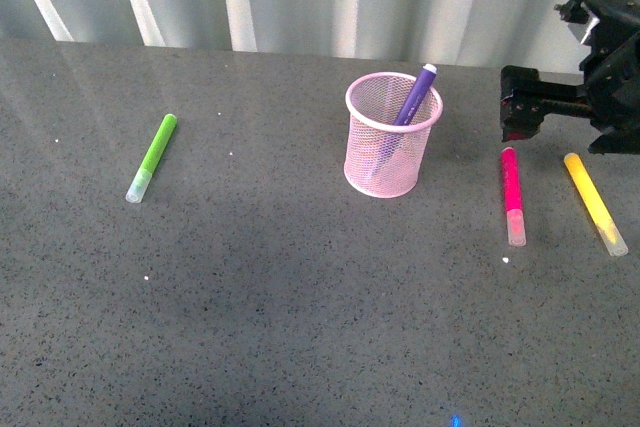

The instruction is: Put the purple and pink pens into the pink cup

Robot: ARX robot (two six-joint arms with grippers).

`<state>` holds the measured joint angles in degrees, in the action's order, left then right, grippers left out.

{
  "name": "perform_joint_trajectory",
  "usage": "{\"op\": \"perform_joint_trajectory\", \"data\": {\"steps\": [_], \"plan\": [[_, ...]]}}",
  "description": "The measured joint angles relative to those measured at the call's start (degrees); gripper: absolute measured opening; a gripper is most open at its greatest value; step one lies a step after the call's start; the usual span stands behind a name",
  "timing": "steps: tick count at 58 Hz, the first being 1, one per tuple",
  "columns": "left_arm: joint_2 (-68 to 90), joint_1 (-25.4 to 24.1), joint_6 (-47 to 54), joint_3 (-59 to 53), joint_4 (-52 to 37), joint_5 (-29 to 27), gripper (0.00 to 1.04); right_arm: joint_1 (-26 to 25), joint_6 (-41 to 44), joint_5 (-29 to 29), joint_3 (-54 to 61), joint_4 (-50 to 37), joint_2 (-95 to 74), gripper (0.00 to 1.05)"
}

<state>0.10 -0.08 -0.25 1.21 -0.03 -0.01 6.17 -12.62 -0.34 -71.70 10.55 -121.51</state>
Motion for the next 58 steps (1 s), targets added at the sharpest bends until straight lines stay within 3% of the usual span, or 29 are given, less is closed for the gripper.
{"op": "perform_joint_trajectory", "data": {"steps": [45, 52, 58], "plan": [[0.0, 0.0, 0.0, 0.0, 0.0, 0.0, 0.98, 1.29, -4.81, 0.48, -4.96, -0.68, -8.48, 0.98], [0.0, 0.0, -0.02, 0.0, 0.0, 0.0, 0.98, 0.85, -5.25, 0.52, -4.79, -1.31, -8.59, 0.82], [0.0, 0.0, 0.0, 0.0, 0.0, 0.0, 0.98, -0.24, -5.66, 1.09, -4.79, -1.62, -8.59, 0.59]]}}
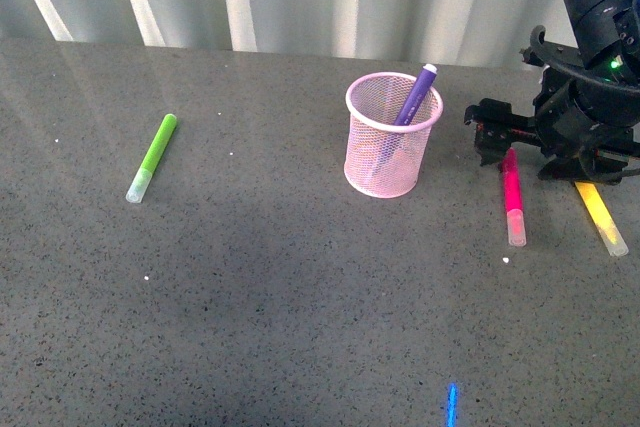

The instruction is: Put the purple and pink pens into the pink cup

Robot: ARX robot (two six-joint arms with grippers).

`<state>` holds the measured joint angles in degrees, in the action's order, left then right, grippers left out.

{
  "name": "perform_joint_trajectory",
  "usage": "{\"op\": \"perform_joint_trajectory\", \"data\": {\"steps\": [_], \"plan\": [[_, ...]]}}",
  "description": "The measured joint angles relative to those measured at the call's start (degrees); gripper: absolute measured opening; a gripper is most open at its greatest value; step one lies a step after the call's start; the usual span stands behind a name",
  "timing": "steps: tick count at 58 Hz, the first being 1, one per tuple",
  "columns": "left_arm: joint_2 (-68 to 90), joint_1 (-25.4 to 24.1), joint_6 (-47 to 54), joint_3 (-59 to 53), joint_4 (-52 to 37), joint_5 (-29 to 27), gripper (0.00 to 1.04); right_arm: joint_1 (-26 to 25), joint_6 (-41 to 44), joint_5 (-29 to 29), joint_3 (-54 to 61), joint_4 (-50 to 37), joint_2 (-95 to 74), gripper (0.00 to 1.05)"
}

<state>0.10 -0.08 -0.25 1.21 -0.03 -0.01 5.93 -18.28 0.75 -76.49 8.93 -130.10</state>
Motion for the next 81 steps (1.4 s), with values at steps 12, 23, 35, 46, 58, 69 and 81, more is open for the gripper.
{"op": "perform_joint_trajectory", "data": {"steps": [12, 23, 35, 46, 58, 69, 81], "plan": [[0.0, 0.0, 0.0, 0.0, 0.0, 0.0, 0.98, -1.53, -0.04, 0.42, 0.0, -0.09, 0.0, 0.25], [0.0, 0.0, 0.0, 0.0, 0.0, 0.0, 0.98, -3.04, -0.66, 0.59, 0.02, -0.09, 0.42, 0.1], [0.0, 0.0, 0.0, 0.0, 0.0, 0.0, 0.98, -4.5, -1.49, -1.53, 3.37, -8.9, 4.39, 0.1], [0.0, 0.0, 0.0, 0.0, 0.0, 0.0, 0.98, -4.26, 0.26, -0.22, 10.01, -29.31, 15.3, 0.1], [0.0, 0.0, 0.0, 0.0, 0.0, 0.0, 0.98, 0.44, 7.06, 7.48, 17.38, -54.38, 25.75, 0.1], [0.0, 0.0, 0.0, 0.0, 0.0, 0.0, 0.98, 5.14, 12.74, 12.55, 21.03, -66.75, 24.0, 0.1], [0.0, 0.0, 0.0, 0.0, 0.0, 0.0, 0.98, 9.6, 15.87, 12.07, 20.37, -69.85, 16.55, 0.1]]}}
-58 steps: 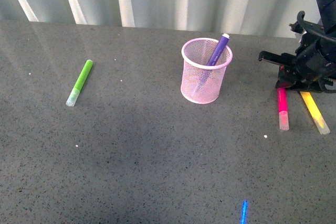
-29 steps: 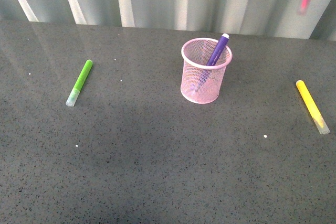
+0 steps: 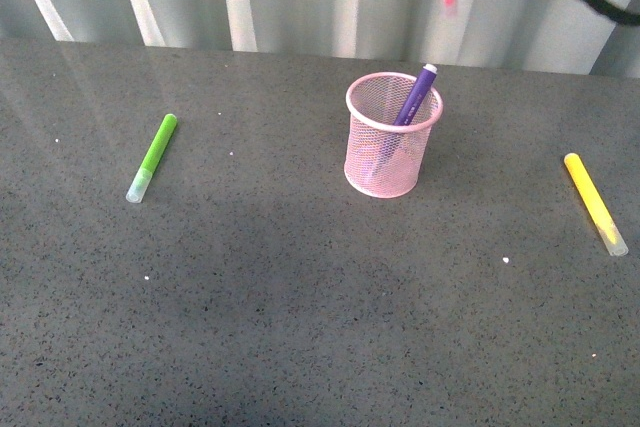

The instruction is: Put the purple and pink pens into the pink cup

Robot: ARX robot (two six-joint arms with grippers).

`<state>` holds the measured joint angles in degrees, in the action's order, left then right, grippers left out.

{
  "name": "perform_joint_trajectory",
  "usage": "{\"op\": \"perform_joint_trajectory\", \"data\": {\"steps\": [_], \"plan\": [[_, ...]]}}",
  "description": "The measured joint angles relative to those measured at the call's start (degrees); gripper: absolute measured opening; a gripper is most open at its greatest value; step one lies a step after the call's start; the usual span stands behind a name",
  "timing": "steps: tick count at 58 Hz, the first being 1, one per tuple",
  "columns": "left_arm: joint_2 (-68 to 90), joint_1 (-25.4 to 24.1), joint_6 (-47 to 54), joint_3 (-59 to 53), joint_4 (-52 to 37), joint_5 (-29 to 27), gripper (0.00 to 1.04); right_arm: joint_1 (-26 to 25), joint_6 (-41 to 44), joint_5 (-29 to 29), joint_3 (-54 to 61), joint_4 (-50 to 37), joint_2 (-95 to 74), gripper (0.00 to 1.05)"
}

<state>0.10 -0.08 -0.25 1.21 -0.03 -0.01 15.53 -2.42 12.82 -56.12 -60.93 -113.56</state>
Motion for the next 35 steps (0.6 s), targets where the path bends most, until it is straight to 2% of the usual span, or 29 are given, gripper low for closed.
{"op": "perform_joint_trajectory", "data": {"steps": [14, 35], "plan": [[0.0, 0.0, 0.0, 0.0, 0.0, 0.0, 0.98, 2.75, -0.81, -0.94, -2.21, -0.55, -7.02, 0.1], [0.0, 0.0, 0.0, 0.0, 0.0, 0.0, 0.98, 2.91, -3.32, -1.81, -2.67, -1.09, -9.33, 0.1]]}}
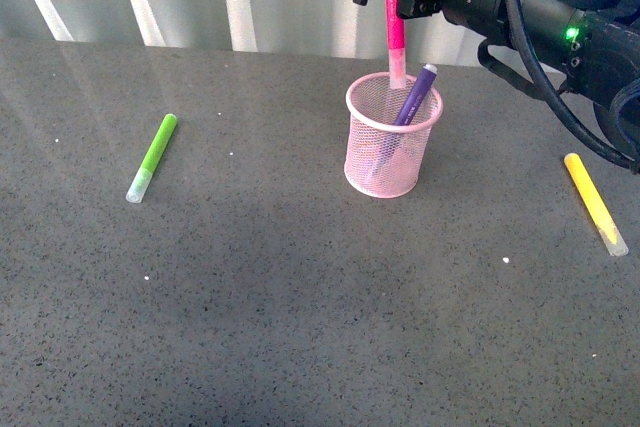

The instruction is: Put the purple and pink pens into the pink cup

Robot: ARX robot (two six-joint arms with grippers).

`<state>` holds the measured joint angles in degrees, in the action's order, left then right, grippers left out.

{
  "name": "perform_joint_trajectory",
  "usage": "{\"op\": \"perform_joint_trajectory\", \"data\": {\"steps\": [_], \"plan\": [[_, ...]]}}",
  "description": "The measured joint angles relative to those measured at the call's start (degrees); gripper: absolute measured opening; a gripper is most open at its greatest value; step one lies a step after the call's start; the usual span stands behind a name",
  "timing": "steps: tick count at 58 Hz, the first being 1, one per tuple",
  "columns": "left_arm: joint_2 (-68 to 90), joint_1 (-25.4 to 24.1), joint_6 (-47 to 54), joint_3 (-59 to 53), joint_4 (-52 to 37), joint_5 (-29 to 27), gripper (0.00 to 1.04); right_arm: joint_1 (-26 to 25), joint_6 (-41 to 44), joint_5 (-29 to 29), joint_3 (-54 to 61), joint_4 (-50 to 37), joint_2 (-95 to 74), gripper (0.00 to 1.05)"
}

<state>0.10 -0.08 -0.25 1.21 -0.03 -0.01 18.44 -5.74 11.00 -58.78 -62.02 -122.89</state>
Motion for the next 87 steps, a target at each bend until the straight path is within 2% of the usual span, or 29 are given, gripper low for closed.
{"op": "perform_joint_trajectory", "data": {"steps": [31, 34, 48, 58, 72, 80, 87], "plan": [[0.0, 0.0, 0.0, 0.0, 0.0, 0.0, 0.98, -1.81, -0.31, -0.37, 0.2, 0.76, -0.33, 0.1], [0.0, 0.0, 0.0, 0.0, 0.0, 0.0, 0.98, -1.86, -0.13, -0.39, 0.37, 0.87, -0.33, 0.17], [0.0, 0.0, 0.0, 0.0, 0.0, 0.0, 0.98, -2.08, 0.0, -1.11, 0.61, 1.73, 0.96, 0.7], [0.0, 0.0, -0.02, 0.0, 0.0, 0.0, 0.98, -3.17, 0.22, -3.82, 1.05, 4.17, 3.19, 0.99], [0.0, 0.0, 0.0, 0.0, 0.0, 0.0, 0.98, -8.41, 3.91, -8.24, 6.16, 14.08, 16.15, 0.98], [0.0, 0.0, 0.0, 0.0, 0.0, 0.0, 0.98, -14.03, 5.18, -3.96, 13.53, 20.52, 31.01, 0.98], [0.0, 0.0, 0.0, 0.0, 0.0, 0.0, 0.98, -21.18, 6.01, 1.07, 19.63, 27.36, 46.69, 0.98]]}}
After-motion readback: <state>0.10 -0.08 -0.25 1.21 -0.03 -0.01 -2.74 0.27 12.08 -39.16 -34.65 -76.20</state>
